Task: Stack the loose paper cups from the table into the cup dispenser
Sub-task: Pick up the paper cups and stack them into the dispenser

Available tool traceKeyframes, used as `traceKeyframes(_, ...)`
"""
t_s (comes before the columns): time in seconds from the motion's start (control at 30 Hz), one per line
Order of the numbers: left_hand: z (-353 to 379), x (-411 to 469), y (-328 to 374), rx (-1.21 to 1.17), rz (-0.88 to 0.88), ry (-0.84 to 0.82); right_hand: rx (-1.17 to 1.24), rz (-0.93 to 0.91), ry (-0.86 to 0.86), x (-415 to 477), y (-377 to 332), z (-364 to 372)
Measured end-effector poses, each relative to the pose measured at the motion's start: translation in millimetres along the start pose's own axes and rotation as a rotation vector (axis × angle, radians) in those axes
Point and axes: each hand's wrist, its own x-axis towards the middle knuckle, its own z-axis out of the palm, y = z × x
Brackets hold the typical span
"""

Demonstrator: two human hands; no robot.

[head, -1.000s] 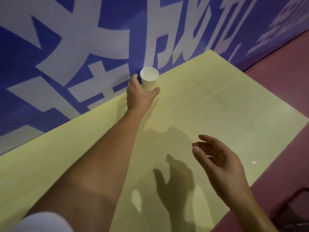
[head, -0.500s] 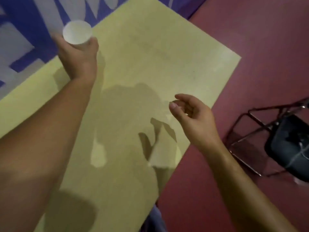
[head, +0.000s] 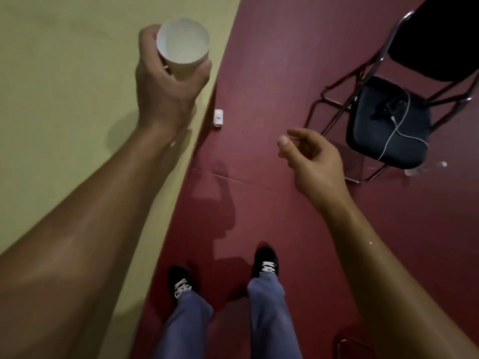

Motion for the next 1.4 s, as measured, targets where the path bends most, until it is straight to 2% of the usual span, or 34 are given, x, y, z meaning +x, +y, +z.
traceKeyframes(0.17, 51, -20, 11, 0.047, -0.021, -0.028, 0.047, 0.048, -0.019, 23, 56, -46)
traceKeyframes(0.4, 135, -57, 17, 0.090, -0.098, 0.040, 0.031, 0.079, -0.155, 93, 116, -95)
traceKeyframes(0.6, 199, -84, -27, 0.166, -0.188, 0.000, 0.023, 0.129, -0.214, 177, 159, -85)
traceKeyframes(0.73, 221, -78, -84, 0.216, -0.303, -0.029, 0.027, 0.199, -0.250, 239, 184, -45)
traceKeyframes(0.9, 251, -62, -175, 0.201, -0.389, 0.047, 0.007, 0.246, -0.309, 331, 238, 30)
traceKeyframes(1.1, 298, -55, -290, 0.209, -0.389, 0.092, -0.011, 0.339, -0.399, 434, 336, 136)
traceKeyframes(1.27, 324, -47, -382, 0.214, -0.339, 0.056, -0.091, 0.316, -0.463, 514, 416, 242)
traceKeyframes(1.4, 333, -47, -437, 0.197, -0.328, 0.038, -0.127, 0.309, -0.480, 561, 450, 310)
